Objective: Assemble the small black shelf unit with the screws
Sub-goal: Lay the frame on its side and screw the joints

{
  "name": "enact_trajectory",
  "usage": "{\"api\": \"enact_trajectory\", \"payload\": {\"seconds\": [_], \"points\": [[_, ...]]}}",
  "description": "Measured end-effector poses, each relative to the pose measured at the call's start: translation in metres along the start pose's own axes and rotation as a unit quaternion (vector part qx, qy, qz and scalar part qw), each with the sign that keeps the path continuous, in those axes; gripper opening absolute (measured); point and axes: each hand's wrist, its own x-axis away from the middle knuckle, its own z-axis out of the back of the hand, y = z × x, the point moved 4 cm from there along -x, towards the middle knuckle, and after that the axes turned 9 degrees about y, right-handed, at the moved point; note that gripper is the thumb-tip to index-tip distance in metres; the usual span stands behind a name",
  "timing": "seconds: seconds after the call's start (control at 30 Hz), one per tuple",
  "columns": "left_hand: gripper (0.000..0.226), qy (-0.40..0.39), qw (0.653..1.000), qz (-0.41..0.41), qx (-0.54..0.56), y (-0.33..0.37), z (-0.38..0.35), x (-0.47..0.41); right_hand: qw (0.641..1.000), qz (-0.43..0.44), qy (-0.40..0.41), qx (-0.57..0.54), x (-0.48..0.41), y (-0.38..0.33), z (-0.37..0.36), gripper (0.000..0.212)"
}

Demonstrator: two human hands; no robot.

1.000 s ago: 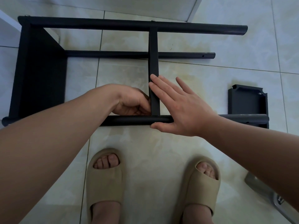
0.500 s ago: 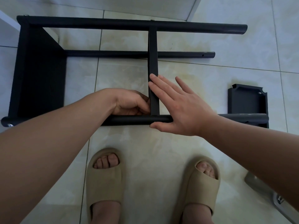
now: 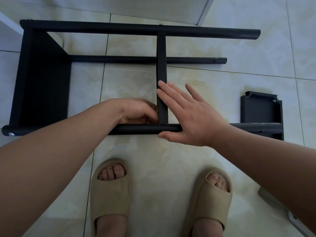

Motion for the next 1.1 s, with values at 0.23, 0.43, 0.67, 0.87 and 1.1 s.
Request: {"api": "enact_trajectory", "payload": {"seconds": [0.23, 0.43, 0.67, 0.87, 1.1], "points": [[0.018, 0.000, 0.999, 0.024, -0.038, -0.0004, -0.0024, 0.0031, 1.000, -0.001, 0.004, 0.003, 0.0002, -0.0009, 0.0008, 0.103], [0.019, 0.014, 0.999, 0.007, -0.030, 0.0006, -0.0016, 0.0037, 1.000, -0.001, 0.001, 0.011, 0.0000, -0.0003, 0.0002, 0.104], [0.029, 0.003, 1.000, 0.004, 0.006, 0.0006, -0.0014, 0.0029, 1.000, 0.000, 0.004, 0.015, 0.0004, -0.0005, -0.0006, 0.104], [0.012, 0.000, 0.999, -0.004, -0.035, 0.0012, -0.0030, 0.0022, 1.000, 0.000, 0.001, 0.017, 0.0003, -0.0001, -0.0010, 0.104], [0.024, -0.021, 1.000, -0.009, -0.004, 0.0007, -0.0021, 0.0019, 1.000, -0.001, 0.003, 0.013, 0.0005, -0.0003, 0.0000, 0.104]]}}
